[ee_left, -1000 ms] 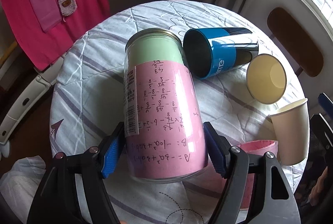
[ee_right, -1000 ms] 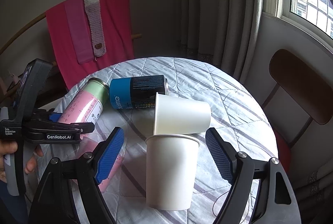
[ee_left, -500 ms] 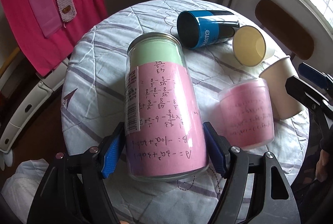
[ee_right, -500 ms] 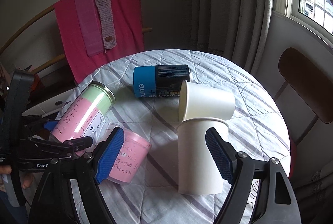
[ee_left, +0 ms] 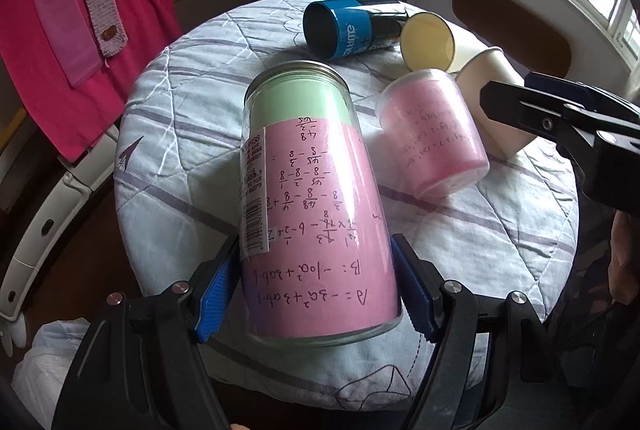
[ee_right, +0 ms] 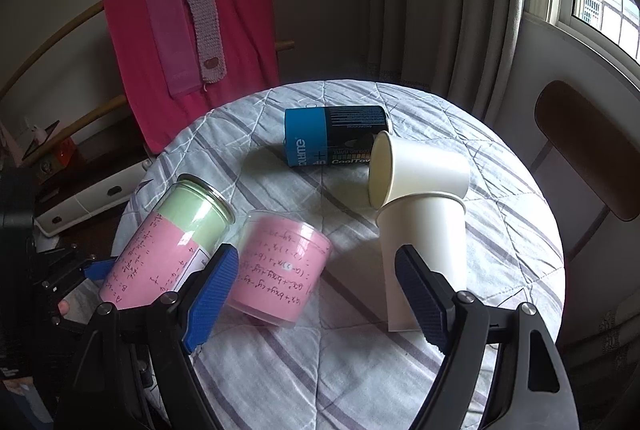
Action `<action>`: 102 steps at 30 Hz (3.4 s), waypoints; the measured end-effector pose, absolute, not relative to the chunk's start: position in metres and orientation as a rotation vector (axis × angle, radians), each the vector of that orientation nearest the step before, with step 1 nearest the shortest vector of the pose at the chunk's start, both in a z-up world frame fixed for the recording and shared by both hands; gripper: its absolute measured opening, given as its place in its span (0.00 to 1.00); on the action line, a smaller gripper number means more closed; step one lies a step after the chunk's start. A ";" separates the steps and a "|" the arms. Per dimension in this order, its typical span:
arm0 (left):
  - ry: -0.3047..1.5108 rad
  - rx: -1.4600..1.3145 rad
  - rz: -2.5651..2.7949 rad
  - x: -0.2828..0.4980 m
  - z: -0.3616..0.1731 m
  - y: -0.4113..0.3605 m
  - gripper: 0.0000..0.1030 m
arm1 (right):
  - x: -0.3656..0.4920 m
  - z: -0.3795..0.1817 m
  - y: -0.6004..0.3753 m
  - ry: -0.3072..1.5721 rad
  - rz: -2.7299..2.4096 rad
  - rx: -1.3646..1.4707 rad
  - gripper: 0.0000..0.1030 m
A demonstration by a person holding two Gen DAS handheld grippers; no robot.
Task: Flip cup upright
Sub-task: 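Grasp the jar's green-rimmed end with the right gripper while the left gripper holds it, then open the left gripper while the right gripper rotates the jar opening-up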
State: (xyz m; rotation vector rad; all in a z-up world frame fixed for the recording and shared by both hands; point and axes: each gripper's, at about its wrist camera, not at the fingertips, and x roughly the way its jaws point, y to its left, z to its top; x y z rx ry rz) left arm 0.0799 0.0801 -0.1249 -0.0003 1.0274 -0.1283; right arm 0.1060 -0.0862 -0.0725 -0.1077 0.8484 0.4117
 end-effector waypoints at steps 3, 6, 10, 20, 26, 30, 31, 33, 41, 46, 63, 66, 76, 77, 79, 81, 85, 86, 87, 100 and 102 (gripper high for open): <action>1.024 0.001 -0.151 0.069 -0.124 0.077 0.72 | 0.103 -0.073 -0.083 0.869 0.405 -0.085 0.80; 1.021 0.010 -0.173 0.058 -0.125 0.074 0.72 | 0.098 -0.074 -0.081 0.891 0.394 -0.076 0.79; 1.013 0.026 -0.218 0.045 -0.124 0.064 0.72 | 0.091 -0.075 -0.080 0.920 0.389 -0.047 0.79; 1.014 0.050 -0.273 0.014 -0.122 0.053 0.72 | 0.088 -0.093 -0.087 1.102 0.468 0.186 0.79; 1.009 0.054 -0.287 0.003 -0.122 0.052 0.72 | 0.091 -0.108 -0.092 1.236 0.523 0.387 0.79; 1.003 0.049 -0.295 0.002 -0.121 0.052 0.72 | 0.091 -0.124 -0.085 1.341 0.547 0.498 0.79; 1.002 0.050 -0.296 0.003 -0.122 0.052 0.72 | 0.092 -0.128 -0.083 1.364 0.552 0.522 0.79; 1.000 0.053 -0.299 0.002 -0.122 0.051 0.72 | 0.093 -0.135 -0.077 1.404 0.560 0.576 0.79; 1.006 0.040 -0.317 0.006 -0.126 0.055 0.74 | 0.102 -0.150 -0.069 1.441 0.609 0.683 0.68; 1.008 0.052 -0.318 0.008 -0.126 0.053 0.74 | 0.101 -0.147 -0.071 1.415 0.650 0.679 0.67; 1.007 -0.023 -0.356 0.026 -0.124 0.032 0.76 | 0.063 -0.085 -0.093 0.916 0.663 0.373 0.67; 0.990 -0.008 -0.352 0.030 -0.122 0.024 0.81 | 0.061 -0.085 -0.106 0.871 0.647 0.375 0.67; 1.019 -0.026 -0.328 0.052 -0.129 0.010 0.94 | 0.048 -0.081 -0.134 0.683 0.571 0.341 0.67; 1.020 -0.022 -0.322 0.052 -0.130 0.009 0.95 | 0.048 -0.080 -0.137 0.667 0.558 0.341 0.67; 1.034 -0.025 -0.322 0.054 -0.132 0.009 0.96 | 0.047 -0.079 -0.140 0.637 0.529 0.319 0.67; 1.043 -0.031 -0.312 0.056 -0.134 0.008 0.96 | 0.046 -0.079 -0.143 0.629 0.517 0.305 0.67; 1.048 0.008 -0.274 0.058 -0.138 0.005 0.99 | 0.039 -0.075 -0.146 0.592 0.489 0.272 0.67; 1.050 0.010 -0.264 0.059 -0.138 0.005 0.99 | 0.036 -0.074 -0.147 0.578 0.478 0.259 0.67; 1.052 0.008 -0.263 0.060 -0.139 0.006 0.99 | 0.033 -0.073 -0.147 0.574 0.473 0.240 0.67; 1.064 0.001 -0.207 0.061 -0.144 0.017 0.99 | 0.021 -0.066 -0.146 0.512 0.434 0.119 0.67; 1.060 -0.005 -0.199 0.060 -0.143 0.020 0.99 | 0.022 -0.070 -0.147 0.514 0.433 0.120 0.67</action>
